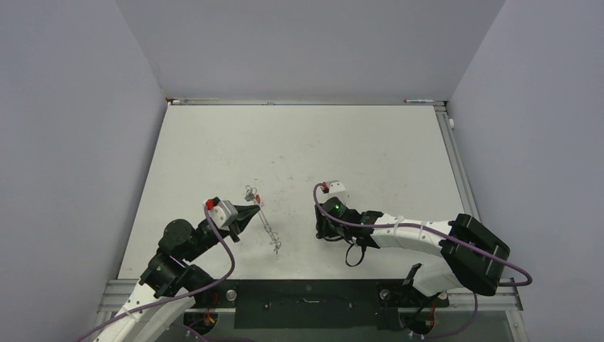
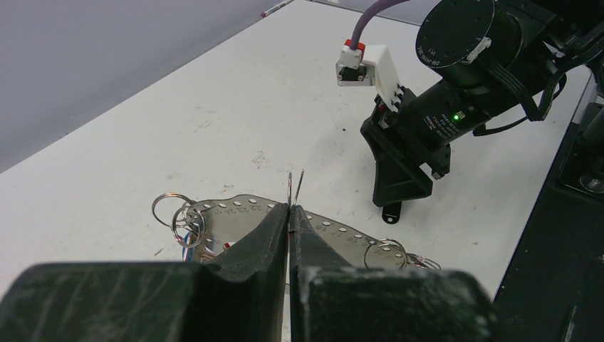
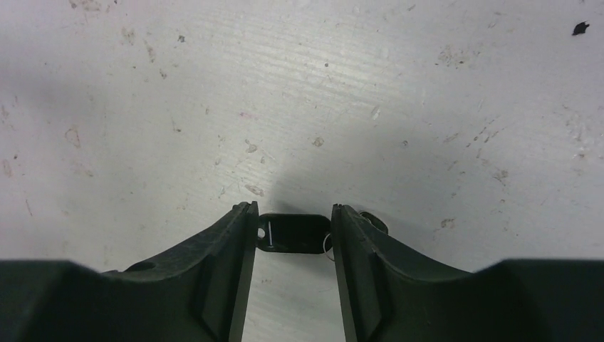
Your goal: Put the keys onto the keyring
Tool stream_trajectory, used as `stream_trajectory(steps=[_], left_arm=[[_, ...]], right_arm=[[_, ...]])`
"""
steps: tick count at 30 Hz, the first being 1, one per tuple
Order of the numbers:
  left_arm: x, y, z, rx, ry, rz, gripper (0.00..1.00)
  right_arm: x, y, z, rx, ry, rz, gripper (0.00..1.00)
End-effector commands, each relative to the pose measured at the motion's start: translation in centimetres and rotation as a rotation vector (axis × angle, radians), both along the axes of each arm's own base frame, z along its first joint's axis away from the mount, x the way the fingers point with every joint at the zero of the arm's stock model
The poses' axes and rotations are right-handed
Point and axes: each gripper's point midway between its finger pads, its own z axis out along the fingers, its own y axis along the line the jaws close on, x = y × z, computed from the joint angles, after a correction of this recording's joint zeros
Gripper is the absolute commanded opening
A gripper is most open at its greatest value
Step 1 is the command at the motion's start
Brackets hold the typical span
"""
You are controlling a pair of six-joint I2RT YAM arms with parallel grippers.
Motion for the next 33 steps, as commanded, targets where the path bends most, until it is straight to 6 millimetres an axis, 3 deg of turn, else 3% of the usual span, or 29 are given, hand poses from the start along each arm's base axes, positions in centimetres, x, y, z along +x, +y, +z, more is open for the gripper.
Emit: stream_trajectory(steps=[1, 6, 10, 12, 19, 25, 28, 33], left_arm=[[0.0, 0.2, 1.8, -0.037, -0.056, 0.008, 0.00], [-0.1, -0.1, 1.8, -0.041, -0.054, -0.007, 0.00], [-0.1, 0.0, 1.9, -0.044, -0.055, -0.002, 0.00], [-0.1, 0.1, 1.9, -0.045, -0.057, 0.001, 0.00], [-0.2, 0.1, 2.1, -0.049, -0.061, 0.001, 0.00], [-0.2, 0.1, 2.2, -0.051, -0.063, 0.001, 0.00], [-0.2, 0.1, 2.0, -0.049, -0.059, 0.000, 0.00], [-0.1, 0.1, 2.0, -0.050, -0.057, 0.001, 0.00]], right_arm=[[1.7, 0.1, 1.6, 0.000, -0.060, -0.067, 0.43], [1.7, 2.9, 0.4, 0.041, -0.022, -0.002, 0.39], [0.2, 5.5, -0.5, 0.045, 0.030, 0.090, 0.37], [-0.5, 5.6, -0.8, 0.020, 0.048, 0.101, 0.37], [-3.3, 1.6, -0.7, -0.036, 0.101, 0.064, 0.38], [-1.6, -4.8, 0.6, -0.161, 0.023, -0.117, 0.39], [-0.9, -5.5, 2.3, -0.133, -0.008, -0.139, 0.39], [-0.2, -4.8, 5.4, -0.035, -0.063, -0.162, 0.43]])
